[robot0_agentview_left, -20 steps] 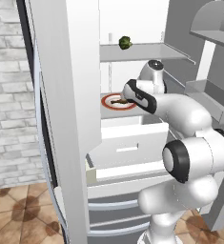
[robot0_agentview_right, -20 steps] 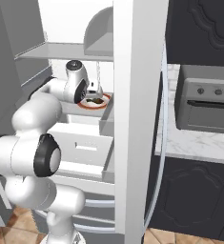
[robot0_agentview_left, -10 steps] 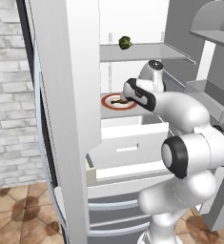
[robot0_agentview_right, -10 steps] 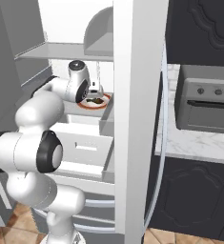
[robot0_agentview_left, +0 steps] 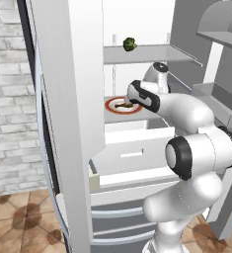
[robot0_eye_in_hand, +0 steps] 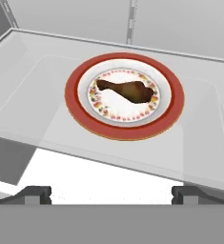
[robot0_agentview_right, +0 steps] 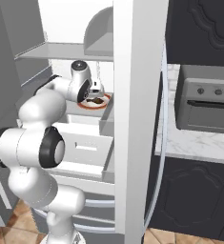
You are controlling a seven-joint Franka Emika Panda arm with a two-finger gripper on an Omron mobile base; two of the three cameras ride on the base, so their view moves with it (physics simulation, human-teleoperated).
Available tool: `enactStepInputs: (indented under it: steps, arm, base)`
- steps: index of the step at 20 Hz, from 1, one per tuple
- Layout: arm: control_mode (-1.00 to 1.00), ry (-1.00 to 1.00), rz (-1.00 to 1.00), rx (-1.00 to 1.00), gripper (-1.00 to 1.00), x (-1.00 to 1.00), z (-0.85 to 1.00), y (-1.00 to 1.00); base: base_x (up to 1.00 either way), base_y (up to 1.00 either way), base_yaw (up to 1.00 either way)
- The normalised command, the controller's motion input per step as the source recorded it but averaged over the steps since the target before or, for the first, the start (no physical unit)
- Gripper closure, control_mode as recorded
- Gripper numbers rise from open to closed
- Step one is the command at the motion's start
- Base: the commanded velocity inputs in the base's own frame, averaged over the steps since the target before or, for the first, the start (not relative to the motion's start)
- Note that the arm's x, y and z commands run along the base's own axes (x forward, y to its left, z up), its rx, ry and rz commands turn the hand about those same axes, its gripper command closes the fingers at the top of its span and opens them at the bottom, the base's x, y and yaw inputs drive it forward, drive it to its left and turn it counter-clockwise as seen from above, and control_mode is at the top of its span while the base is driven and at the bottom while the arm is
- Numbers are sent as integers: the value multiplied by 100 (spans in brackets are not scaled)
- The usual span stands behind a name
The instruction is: Transport the chicken drumstick from the fridge to the microwave and turn on the microwave.
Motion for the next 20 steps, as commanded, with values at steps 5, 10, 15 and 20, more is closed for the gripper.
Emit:
enactStepInputs:
  steps: [5, 10, 15, 20]
  arm:
    - [-100, 0, 0, 0, -100, 18, -7, 0]
    - [-100, 0, 4, 0, -100, 20, -2, 0]
    - [-100, 0, 4, 0, -100, 19, -1, 0]
    - [-100, 0, 4, -1, -100, 18, -11, 0]
  base:
    - [0, 0, 0]
    - [0, 0, 0]
    - [0, 0, 0]
    - [0, 0, 0]
